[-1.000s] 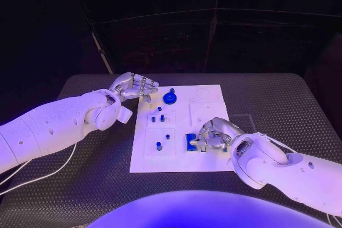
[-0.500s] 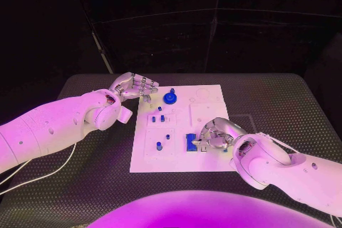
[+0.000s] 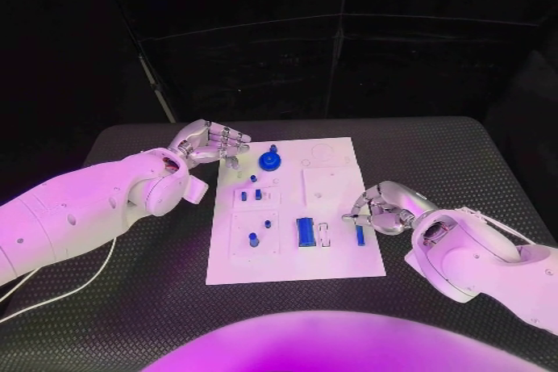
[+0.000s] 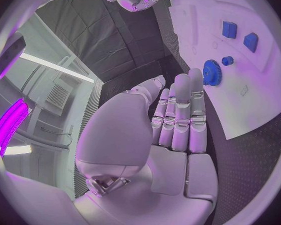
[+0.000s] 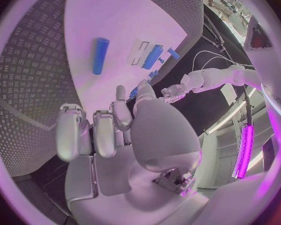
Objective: Assemble the parts on the task board
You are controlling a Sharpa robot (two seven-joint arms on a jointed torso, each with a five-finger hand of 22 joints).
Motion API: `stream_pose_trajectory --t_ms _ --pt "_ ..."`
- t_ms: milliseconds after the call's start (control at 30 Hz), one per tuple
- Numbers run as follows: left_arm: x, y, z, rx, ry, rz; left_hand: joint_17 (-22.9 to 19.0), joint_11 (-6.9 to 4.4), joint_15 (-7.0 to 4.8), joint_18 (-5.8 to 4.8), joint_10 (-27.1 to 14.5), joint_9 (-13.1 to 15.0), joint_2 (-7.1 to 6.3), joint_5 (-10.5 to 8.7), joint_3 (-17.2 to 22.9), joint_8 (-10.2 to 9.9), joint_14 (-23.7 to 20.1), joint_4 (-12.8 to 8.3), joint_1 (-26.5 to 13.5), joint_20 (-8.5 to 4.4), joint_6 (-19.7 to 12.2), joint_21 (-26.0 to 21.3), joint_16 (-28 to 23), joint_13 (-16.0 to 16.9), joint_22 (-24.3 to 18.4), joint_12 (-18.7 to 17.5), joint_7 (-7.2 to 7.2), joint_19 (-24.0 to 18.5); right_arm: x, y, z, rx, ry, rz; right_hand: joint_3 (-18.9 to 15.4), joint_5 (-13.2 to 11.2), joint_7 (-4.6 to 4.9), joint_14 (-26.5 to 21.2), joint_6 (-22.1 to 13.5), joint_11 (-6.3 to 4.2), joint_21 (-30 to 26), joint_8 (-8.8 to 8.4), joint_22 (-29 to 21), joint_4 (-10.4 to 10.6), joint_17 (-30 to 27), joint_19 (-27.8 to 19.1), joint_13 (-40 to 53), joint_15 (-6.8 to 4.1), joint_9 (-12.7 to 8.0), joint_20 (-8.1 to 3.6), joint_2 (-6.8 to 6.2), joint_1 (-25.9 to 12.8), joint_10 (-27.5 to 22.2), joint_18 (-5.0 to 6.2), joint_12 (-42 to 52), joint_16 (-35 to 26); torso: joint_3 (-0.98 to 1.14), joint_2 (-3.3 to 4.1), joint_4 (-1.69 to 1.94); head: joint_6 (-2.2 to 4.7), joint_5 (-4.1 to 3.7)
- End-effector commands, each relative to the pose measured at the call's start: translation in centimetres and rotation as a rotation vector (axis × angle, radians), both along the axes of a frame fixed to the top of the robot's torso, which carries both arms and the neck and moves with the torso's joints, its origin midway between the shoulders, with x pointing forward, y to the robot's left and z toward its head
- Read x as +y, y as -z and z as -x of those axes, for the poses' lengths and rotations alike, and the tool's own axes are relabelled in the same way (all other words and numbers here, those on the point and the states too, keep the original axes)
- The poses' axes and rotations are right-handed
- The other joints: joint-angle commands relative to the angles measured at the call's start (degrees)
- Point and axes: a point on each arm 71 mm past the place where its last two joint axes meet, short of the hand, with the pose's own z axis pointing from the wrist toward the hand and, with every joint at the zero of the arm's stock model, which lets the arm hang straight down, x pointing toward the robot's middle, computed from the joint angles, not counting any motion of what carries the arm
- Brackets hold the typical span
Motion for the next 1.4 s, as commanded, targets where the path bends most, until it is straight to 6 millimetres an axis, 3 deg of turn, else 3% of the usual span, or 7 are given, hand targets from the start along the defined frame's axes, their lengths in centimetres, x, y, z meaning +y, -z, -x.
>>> stream_pose_trajectory --t_ms 33,233,433,600,900,1400 --pt "-0.1 -0.1 0.0 -0.012 0.004 0.012 -0.1 0.01 0.04 0.27 -0.4 0.0 0.55 -0.25 -0.1 0.2 -0.5 0.0 0.0 0.12 0.2 -0.2 -0.4 0.0 -0.1 0.3 0.24 -0.1 -0.3 0.1 0.1 0.016 -0.009 0.064 -0.5 0.5 0.14 3.4 0.4 0.24 -0.1 -0.50 4.4 0.0 1.6 -0.2 0.0 0.45 -0.2 0.15 0.15 0.6 -0.1 0.20 -0.2 -0.3 0.14 -0.27 -0.65 0.00 -0.15" --pt "-0.1 0.0 0.1 -0.009 0.004 0.017 -0.1 0.01 0.04 0.27 -0.4 0.0 0.55 -0.25 -0.1 0.2 -0.5 0.0 0.0 0.12 0.2 -0.2 -0.4 0.0 -0.1 0.3 0.24 -0.1 -1.0 0.3 0.0 0.007 -0.008 0.134 -0.8 1.0 0.01 3.4 1.4 0.15 -0.1 -0.84 4.4 -0.1 1.5 -0.2 0.1 0.40 -0.5 0.17 0.04 1.3 0.0 0.20 -0.2 -0.4 0.11 -0.37 -0.63 0.00 -0.58" --pt "0.0 0.0 0.1 -0.007 0.002 0.017 -0.1 0.01 0.04 0.27 -0.4 0.0 0.55 -0.25 -0.1 0.2 -0.5 0.0 0.0 0.12 0.2 -0.2 -0.4 0.0 -0.1 0.3 0.24 -0.1 -0.9 0.7 -0.3 0.011 -0.015 0.159 -1.5 0.8 -0.19 3.3 2.5 0.00 -0.5 -0.90 4.0 0.1 0.9 -0.5 0.0 0.31 -0.6 0.12 -0.24 1.2 0.0 0.32 -0.4 -0.8 0.22 -0.36 -0.79 0.00 0.12" --pt "0.0 0.1 0.1 -0.004 0.003 0.017 -0.1 0.01 0.04 0.27 -0.4 0.0 0.55 -0.25 -0.1 0.2 -0.5 0.0 0.0 0.12 0.2 -0.2 -0.4 0.0 -0.1 0.3 0.24 -0.1 -0.8 1.1 -0.2 0.028 -0.023 0.173 -1.9 0.4 -0.39 3.3 3.2 -0.14 -0.5 -0.80 4.0 0.4 1.0 -0.5 0.2 0.20 -0.6 0.05 -0.35 1.0 0.1 0.31 -0.2 -0.7 0.02 -0.37 -0.73 0.00 -0.09" --pt "0.0 0.1 0.1 -0.002 0.004 0.017 -0.1 0.01 0.04 0.27 -0.4 0.0 0.55 -0.25 -0.1 0.2 -0.5 0.0 0.0 0.12 0.2 -0.2 -0.4 0.0 -0.1 0.3 0.24 -0.1 0.0 2.1 0.1 0.074 -0.052 0.194 -2.5 -0.8 -0.69 3.3 4.0 -0.39 -0.5 -0.61 4.0 0.4 1.1 -0.5 0.5 -0.01 -0.5 -0.13 -0.64 1.3 0.3 0.31 0.1 -0.8 0.06 -0.32 -0.63 0.00 -0.02" --pt "0.0 0.2 0.1 0.000 0.004 0.016 -0.1 0.01 0.04 0.27 -0.4 0.0 0.55 -0.25 -0.1 0.2 -0.5 0.0 0.0 0.12 0.2 -0.2 -0.4 0.0 -0.1 0.3 0.24 -0.1 0.7 3.3 0.4 0.083 -0.096 0.274 -2.2 -0.9 -0.84 3.3 4.3 -0.59 -0.7 -0.73 3.9 -1.9 0.9 -0.6 0.7 -0.21 -0.4 -0.38 -0.60 5.5 0.3 0.35 0.0 -0.9 0.05 -0.38 -0.57 0.00 0.13"
